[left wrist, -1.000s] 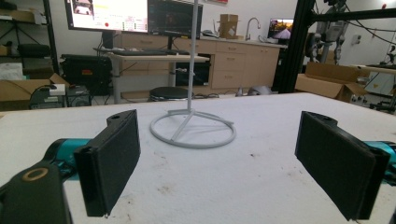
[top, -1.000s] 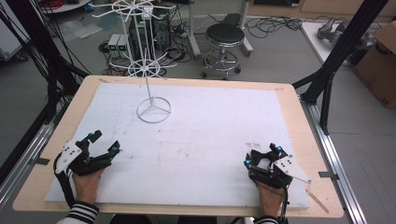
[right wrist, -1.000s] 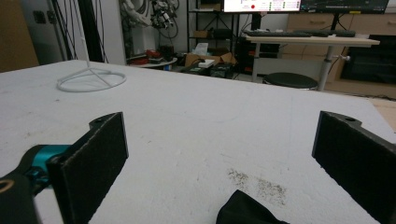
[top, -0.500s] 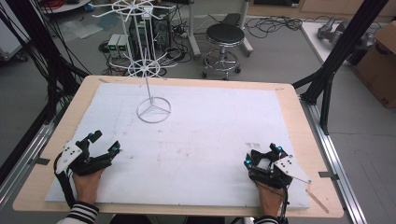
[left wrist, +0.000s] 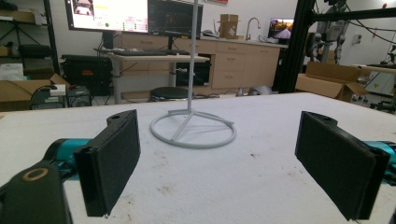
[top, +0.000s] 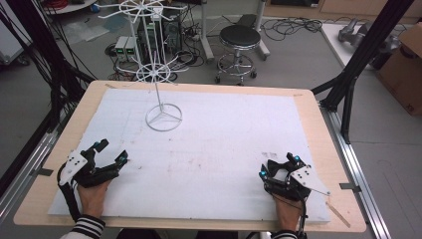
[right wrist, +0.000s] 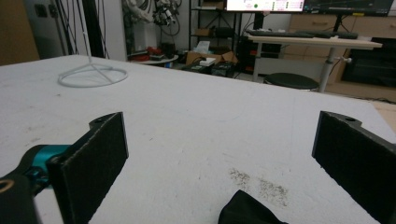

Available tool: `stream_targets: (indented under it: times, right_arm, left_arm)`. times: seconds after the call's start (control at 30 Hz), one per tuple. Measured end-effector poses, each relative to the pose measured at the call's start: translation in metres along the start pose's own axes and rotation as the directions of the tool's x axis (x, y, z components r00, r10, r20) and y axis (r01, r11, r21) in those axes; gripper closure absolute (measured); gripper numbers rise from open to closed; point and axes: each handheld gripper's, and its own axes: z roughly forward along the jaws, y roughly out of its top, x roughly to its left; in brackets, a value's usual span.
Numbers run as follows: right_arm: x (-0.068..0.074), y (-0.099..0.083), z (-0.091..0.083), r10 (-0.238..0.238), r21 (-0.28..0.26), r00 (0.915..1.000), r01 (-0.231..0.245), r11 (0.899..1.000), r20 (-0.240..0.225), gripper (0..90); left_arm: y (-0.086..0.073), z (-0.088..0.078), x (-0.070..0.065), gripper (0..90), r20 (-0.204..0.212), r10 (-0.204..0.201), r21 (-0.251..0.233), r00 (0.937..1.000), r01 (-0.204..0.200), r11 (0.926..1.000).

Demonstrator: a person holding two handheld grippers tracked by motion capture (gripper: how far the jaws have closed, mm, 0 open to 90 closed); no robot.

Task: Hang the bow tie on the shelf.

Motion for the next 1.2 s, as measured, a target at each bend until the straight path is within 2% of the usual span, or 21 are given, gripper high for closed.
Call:
stream_targets:
  times: [0.13,0.37,0.4,0.53,0.7,0.8,0.83,0.87,0.97,1.0,1.03,1.07,1.13,1.2]
  right_arm:
    - [0.000,0.002,0.003,-0.009,0.026,1.0000,0.009,1.000,-0.004,2.4]
    - [0.000,0.011,0.002,-0.016,0.040,0.9995,0.017,0.999,-0.026,2.4]
    - [-0.002,0.017,0.001,-0.029,0.056,0.9992,0.030,0.998,-0.027,2.5]
    - [-0.005,0.029,-0.003,-0.031,0.078,0.9982,0.035,0.996,-0.052,2.5]
    - [-0.012,0.039,-0.008,-0.040,0.106,0.9979,0.045,0.993,-0.052,2.5]
    - [-0.019,0.046,-0.012,-0.030,0.154,0.9990,0.035,0.988,-0.034,2.5]
    - [-0.019,0.046,-0.012,-0.030,0.154,0.9990,0.035,0.988,-0.034,2.5]
    - [-0.022,0.049,-0.013,-0.025,0.184,0.9994,0.029,0.982,-0.024,2.6]
    - [-0.024,0.051,-0.015,-0.039,0.211,0.9992,0.040,0.977,-0.011,2.7]
    - [-0.028,0.054,-0.017,-0.041,0.250,0.9991,0.037,0.968,0.011,2.8]
    - [-0.028,0.054,-0.017,-0.041,0.250,0.9991,0.037,0.968,0.011,2.8]
    - [-0.032,0.055,-0.019,-0.023,0.276,0.9997,0.019,0.961,0.011,2.8]
    - [-0.035,0.056,-0.019,-0.021,0.282,0.9997,0.016,0.959,0.015,2.8]
    - [-0.040,0.057,-0.020,-0.015,0.319,0.9999,0.012,0.948,0.007,4.4]
  left_arm:
    - [0.000,0.000,0.000,14.6,0.000,-0.001,0.001,1.0000,0.001,1.0000]
    - [0.000,0.000,0.000,14.6,-0.001,-0.006,-0.003,1.0000,0.006,1.0000]
    - [0.000,0.000,0.000,14.5,-0.001,-0.004,-0.004,1.0000,0.004,1.0000]
    - [0.000,0.000,0.000,14.5,-0.001,-0.003,-0.003,1.0000,0.003,1.0000]
    - [0.000,0.000,0.000,14.6,-0.001,-0.001,-0.003,1.0000,0.001,1.0000]
    - [0.000,0.000,0.000,14.5,-0.001,-0.001,-0.006,1.0000,0.001,1.0000]
    - [0.000,0.000,0.000,14.5,-0.001,-0.002,-0.006,1.0000,0.002,1.0000]
    - [0.000,0.000,0.000,14.6,-0.002,-0.004,-0.007,1.0000,0.004,1.0000]
    - [0.000,0.000,0.000,14.5,-0.002,-0.004,-0.008,1.0000,0.004,1.0000]
    - [0.000,0.000,0.000,14.5,-0.001,-0.004,-0.008,1.0000,0.004,1.0000]
    - [0.000,0.000,0.000,14.5,0.000,-0.003,-0.007,1.0000,0.003,1.0000]
    - [0.000,0.000,0.000,14.5,0.000,-0.003,-0.007,1.0000,0.003,1.0000]
    - [0.000,0.000,0.000,14.5,0.001,-0.003,-0.008,1.0000,0.003,1.0000]
    - [0.000,-0.001,0.000,14.5,0.000,-0.003,-0.008,1.0000,0.003,1.0000]
